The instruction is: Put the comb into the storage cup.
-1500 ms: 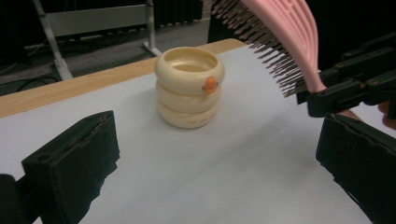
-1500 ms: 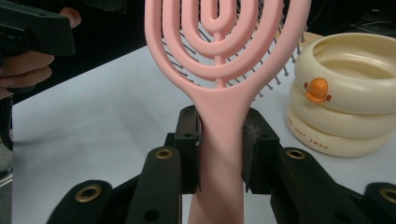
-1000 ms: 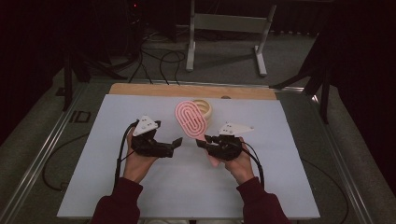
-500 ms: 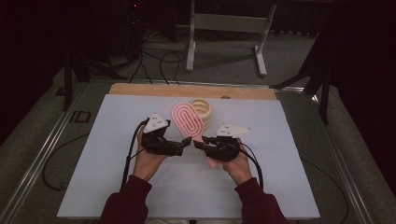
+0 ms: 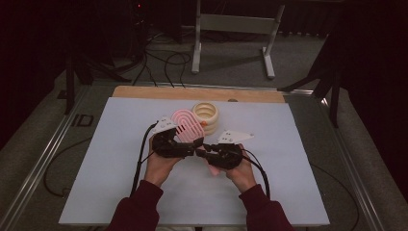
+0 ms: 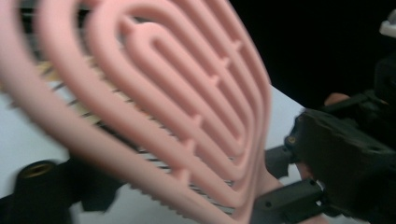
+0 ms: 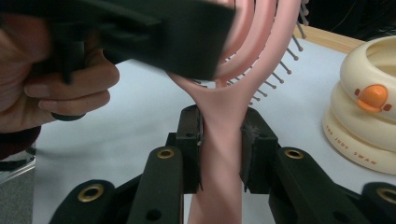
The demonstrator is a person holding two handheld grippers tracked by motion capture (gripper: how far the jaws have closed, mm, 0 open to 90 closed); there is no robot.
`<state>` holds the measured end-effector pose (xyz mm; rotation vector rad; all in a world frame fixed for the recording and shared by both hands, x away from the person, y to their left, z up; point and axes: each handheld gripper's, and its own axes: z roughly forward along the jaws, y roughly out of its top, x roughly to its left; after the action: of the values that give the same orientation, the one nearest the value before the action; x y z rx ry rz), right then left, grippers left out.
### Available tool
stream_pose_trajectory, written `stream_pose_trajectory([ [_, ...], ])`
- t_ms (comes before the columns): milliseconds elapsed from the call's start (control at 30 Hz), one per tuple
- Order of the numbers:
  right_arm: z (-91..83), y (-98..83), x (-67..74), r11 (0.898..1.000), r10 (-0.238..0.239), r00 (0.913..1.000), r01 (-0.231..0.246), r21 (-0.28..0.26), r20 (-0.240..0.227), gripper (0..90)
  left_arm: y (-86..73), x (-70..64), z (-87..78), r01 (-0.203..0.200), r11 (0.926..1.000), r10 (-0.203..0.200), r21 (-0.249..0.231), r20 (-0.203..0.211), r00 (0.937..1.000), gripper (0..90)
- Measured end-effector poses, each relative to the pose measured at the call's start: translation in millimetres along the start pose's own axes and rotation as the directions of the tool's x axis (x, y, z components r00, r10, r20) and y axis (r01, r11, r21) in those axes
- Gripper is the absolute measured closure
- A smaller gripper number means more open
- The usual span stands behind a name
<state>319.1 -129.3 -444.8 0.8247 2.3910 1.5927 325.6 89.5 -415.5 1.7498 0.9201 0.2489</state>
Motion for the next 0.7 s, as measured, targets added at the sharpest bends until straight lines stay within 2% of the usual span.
stream_pose_trajectory([
  [33,-0.3,-0.1,-0.3,1.000,-0.003,1.0000,0.003,0.000,-0.003,73.1,0.0,1.0,-0.3,0.011,0.9999,-0.011,0.001,0.008,0.9999,17.8],
  [100,-0.8,-0.1,-0.7,1.000,-0.006,1.0000,0.006,0.001,-0.001,73.3,-0.1,2.0,-0.8,0.013,0.9999,-0.014,0.004,0.023,0.9997,26.5],
  [200,-1.1,0.4,-0.5,1.000,-0.009,1.0000,0.009,0.003,-0.002,73.6,-0.4,1.8,-0.7,0.011,0.9999,-0.011,0.010,0.023,0.9997,36.7],
  [333,-0.9,-0.6,-1.6,1.000,-0.001,1.0000,0.001,0.006,-0.002,73.5,0.0,3.6,-4.0,0.011,0.9999,-0.011,-0.008,0.071,0.9974,46.9],
  [433,-0.5,-0.7,-1.7,1.000,-0.012,0.9999,0.012,0.013,-0.006,73.4,0.5,1.8,-4.9,0.000,0.9999,0.002,-0.014,0.086,0.9963,51.9],
  [567,0.5,-0.2,-1.1,1.000,-0.006,0.9999,0.006,0.010,-0.016,72.8,0.4,1.2,-5.1,0.000,0.9999,0.001,-0.012,0.084,0.9964,55.2],
  [633,1.0,-0.5,-1.4,1.000,-0.008,0.9999,0.008,0.014,-0.014,72.1,0.4,1.6,-5.1,0.009,0.9999,-0.008,-0.014,0.094,0.9955,56.9],
  [700,1.6,-1.0,-2.6,1.000,-0.009,1.0000,0.009,0.026,0.002,71.2,1.0,2.3,-6.7,0.026,0.9990,-0.022,-0.035,0.119,0.9926,62.6],
])
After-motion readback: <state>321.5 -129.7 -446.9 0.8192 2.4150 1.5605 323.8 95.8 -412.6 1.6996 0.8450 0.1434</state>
